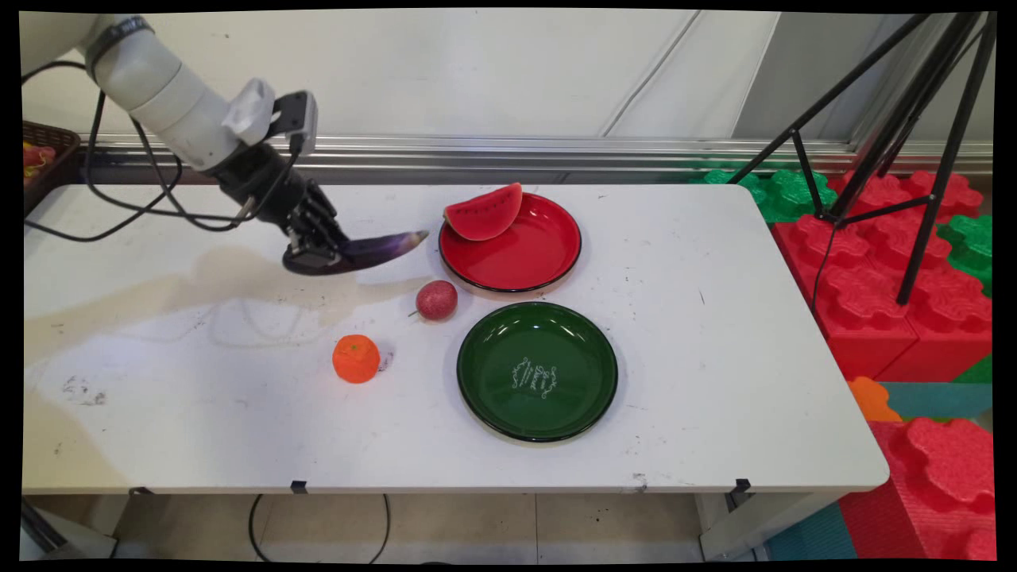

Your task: Place the picked object on the table

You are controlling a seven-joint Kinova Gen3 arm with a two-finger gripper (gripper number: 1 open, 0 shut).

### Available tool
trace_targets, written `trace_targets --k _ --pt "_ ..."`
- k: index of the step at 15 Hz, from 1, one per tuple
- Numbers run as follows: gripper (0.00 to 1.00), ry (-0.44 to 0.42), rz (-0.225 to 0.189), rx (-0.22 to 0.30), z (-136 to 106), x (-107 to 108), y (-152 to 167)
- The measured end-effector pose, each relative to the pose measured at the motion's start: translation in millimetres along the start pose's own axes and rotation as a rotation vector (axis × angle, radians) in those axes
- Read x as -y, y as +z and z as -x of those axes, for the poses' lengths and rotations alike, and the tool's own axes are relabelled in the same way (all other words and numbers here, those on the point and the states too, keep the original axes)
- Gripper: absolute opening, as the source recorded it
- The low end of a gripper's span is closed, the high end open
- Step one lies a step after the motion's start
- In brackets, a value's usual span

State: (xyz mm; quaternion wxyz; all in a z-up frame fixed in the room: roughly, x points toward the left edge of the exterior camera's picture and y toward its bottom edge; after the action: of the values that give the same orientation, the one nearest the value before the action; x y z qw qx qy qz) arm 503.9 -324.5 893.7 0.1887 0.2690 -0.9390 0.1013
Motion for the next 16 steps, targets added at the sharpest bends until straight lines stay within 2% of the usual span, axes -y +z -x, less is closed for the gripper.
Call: trace_targets --k 3,6,14,15,16 --pt "0.0 -0.005 0.002 0.032 12.9 3.5 14.1" --pt "0.0 -0.016 0.001 0.041 16.4 8.0 28.7" --pt "0.0 -0.026 0.011 0.04 8.6 19.2 69.6" --pt "1.0 -0.028 0.011 0.036 7.0 20.6 73.2" --pt "1.0 -0.028 0.011 0.032 5.8 22.0 75.8"
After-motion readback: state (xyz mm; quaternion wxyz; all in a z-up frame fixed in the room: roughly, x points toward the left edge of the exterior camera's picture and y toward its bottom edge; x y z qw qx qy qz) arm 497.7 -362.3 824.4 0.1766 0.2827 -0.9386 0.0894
